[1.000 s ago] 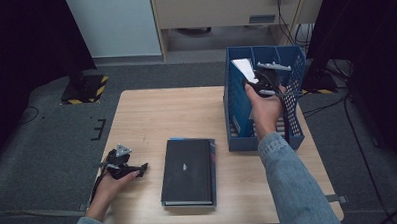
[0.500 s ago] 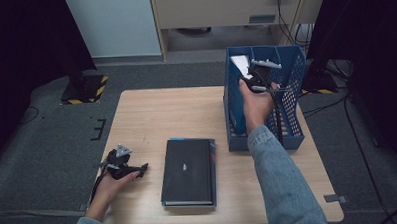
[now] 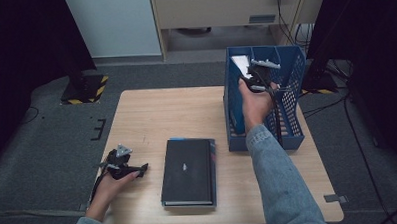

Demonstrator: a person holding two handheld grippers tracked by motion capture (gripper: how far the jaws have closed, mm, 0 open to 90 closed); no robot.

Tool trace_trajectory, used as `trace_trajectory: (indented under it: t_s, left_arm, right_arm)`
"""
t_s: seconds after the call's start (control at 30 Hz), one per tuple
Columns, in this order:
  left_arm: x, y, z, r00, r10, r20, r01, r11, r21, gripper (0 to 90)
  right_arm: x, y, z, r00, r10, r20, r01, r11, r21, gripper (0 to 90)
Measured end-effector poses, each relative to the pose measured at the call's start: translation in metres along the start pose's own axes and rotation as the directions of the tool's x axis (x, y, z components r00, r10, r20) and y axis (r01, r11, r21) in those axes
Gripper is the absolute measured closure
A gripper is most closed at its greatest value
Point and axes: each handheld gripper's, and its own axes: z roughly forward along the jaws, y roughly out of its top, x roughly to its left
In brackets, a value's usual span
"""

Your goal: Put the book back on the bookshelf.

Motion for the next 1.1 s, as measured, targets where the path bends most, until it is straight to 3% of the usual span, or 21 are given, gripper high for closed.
trace_trajectory:
  t_s: [0.13,0.27,0.63,0.83,1.1]
  left_arm:
    - [0.000,0.000,0.000,1.0000,0.001,0.001,-0.001,1.0000,0.000,0.0]
    - [0.000,0.000,0.000,1.0000,0.001,0.001,-0.001,1.0000,0.000,0.0]
    - [0.000,0.000,0.000,1.0000,0.009,0.001,-0.009,0.9999,0.007,0.0]
    - [0.000,0.001,0.000,1.0000,0.007,0.001,-0.007,1.0000,0.006,0.0]
    - [0.000,0.001,0.000,1.0000,0.008,0.002,-0.008,1.0000,0.006,0.0]
  right_arm:
    - [0.004,-0.001,0.001,0.9995,-0.029,0.010,0.029,1.000,-0.008,59.6]
    - [0.004,-0.004,0.001,1.0000,-0.001,0.010,0.001,1.000,-0.012,59.4]
    - [0.010,-0.010,-0.003,0.9998,-0.018,0.007,0.019,1.000,-0.016,57.9]
    - [0.022,-0.011,-0.006,0.9983,-0.049,-0.033,0.048,0.998,-0.029,52.2]
    - [0.029,-0.011,-0.012,0.9962,-0.026,-0.083,0.024,0.999,-0.024,47.0]
